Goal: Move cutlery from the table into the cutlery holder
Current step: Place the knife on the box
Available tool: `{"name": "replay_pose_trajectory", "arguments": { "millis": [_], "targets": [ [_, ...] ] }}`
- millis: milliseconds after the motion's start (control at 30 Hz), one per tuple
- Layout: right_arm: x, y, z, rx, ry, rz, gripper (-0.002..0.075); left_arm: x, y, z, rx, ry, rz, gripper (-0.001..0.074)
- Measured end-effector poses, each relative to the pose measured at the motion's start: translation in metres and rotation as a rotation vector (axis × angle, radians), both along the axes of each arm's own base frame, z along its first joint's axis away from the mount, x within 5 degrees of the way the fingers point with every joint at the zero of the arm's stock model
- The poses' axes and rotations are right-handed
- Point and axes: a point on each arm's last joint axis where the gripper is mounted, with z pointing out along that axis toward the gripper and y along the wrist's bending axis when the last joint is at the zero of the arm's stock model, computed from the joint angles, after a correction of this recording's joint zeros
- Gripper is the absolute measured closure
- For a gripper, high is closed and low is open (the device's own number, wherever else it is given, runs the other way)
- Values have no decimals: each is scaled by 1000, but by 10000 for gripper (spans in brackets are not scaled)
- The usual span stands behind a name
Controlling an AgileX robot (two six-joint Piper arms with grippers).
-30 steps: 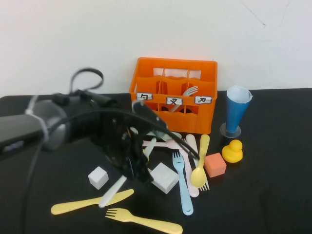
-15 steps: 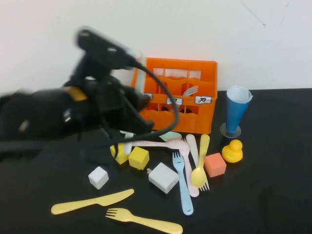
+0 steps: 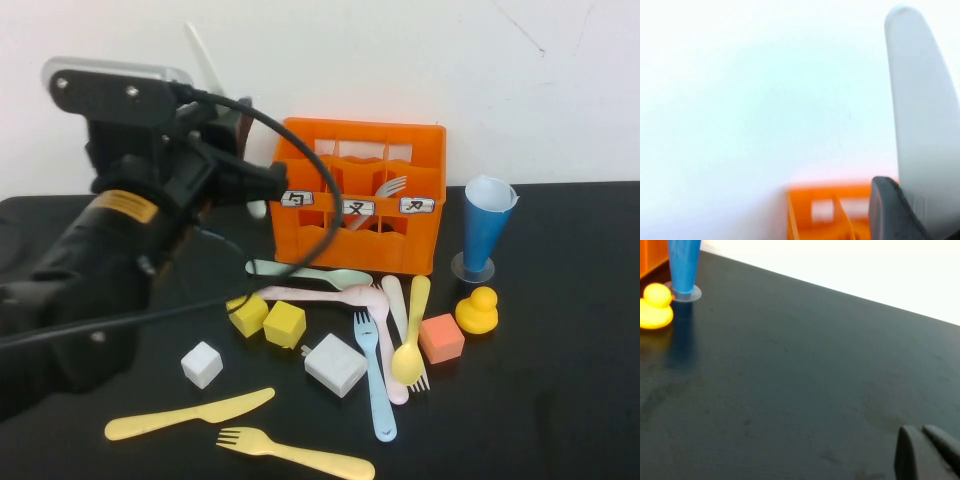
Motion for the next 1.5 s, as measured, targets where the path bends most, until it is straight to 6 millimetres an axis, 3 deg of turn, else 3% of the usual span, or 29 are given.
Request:
{"name": "replay_pose_trajectory", "arguments": {
  "millis": [233,400,533,767,1133,1500],
  "targets": [
    [0,0,0,0,0,0,729,22,-27,-26,30,-266,-104,566],
    [0,0,0,0,0,0,729,43,-46,-54,-70,-200,-179,566],
    [0,0,0,0,0,0,729,64,-60,-64,-105,-190,-196,566],
    [0,0,0,0,0,0,729,93,-83,-65,-94,-231,-241,568],
    [0,0,0,0,0,0,729,112,-106,-44,-72,-267,-343,568],
    [0,0,0,0,0,0,729,142,-123,-91,4,-132,-342,569]
  ]
}}
